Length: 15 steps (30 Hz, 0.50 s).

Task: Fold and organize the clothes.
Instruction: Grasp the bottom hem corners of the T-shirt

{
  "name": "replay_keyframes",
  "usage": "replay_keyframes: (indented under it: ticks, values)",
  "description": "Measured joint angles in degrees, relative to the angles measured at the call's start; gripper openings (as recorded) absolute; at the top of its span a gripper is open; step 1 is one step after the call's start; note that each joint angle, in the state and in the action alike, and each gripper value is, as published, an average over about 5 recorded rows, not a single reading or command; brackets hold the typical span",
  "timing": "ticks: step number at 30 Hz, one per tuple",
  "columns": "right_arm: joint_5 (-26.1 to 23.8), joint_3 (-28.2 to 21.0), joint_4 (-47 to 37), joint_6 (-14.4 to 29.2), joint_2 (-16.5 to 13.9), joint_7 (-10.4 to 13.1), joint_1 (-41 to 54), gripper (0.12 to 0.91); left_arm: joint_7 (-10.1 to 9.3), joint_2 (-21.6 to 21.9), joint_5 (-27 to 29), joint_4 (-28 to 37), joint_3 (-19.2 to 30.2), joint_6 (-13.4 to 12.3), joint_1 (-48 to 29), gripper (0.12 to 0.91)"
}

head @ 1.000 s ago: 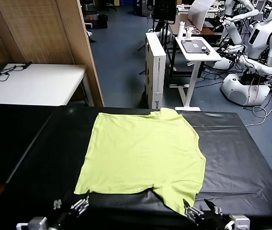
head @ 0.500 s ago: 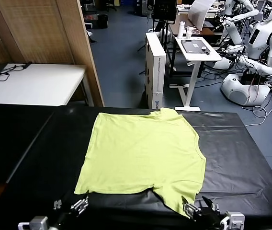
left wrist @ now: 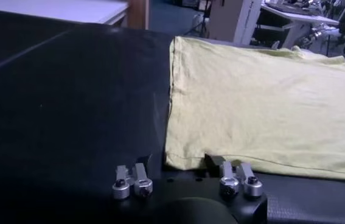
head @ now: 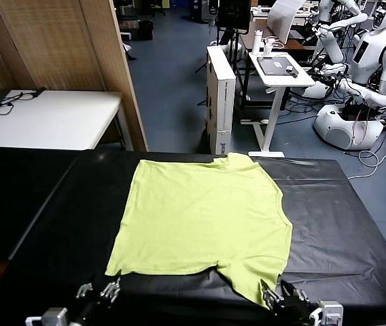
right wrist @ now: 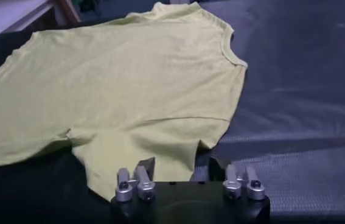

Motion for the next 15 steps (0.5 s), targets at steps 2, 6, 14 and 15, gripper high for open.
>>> replay_keyframes:
  ticks: [2, 6, 14, 15]
  values:
    - [-0.03, 0.00, -0.03, 0.02, -0.01, -0.04, -0.08, 0.140, 0.05, -0.04, 0.00, 0.02, 0.03, -0.11, -0.01, 0.177]
    - [0.11, 0.29, 0.76, -0.03, -0.20, 0.38, -0.86, 0.140, 0.14, -0.05, 0.04, 0.00, 0.07, -0.21, -0.01, 0.147]
    - [1.06, 2.02, 4.94, -2.16, -0.88, 2.57, -5.48, 0.140, 0.03, -0.37, 0.65, -1.83, -0.73, -0.70, 2.04, 0.147]
    - [1.08, 2.16, 5.51, -2.35, -0.88, 2.72, -6.17, 0.140, 0.02, -0.27, 0.74, -2.23, -0.99, -0.92, 2.60, 0.147]
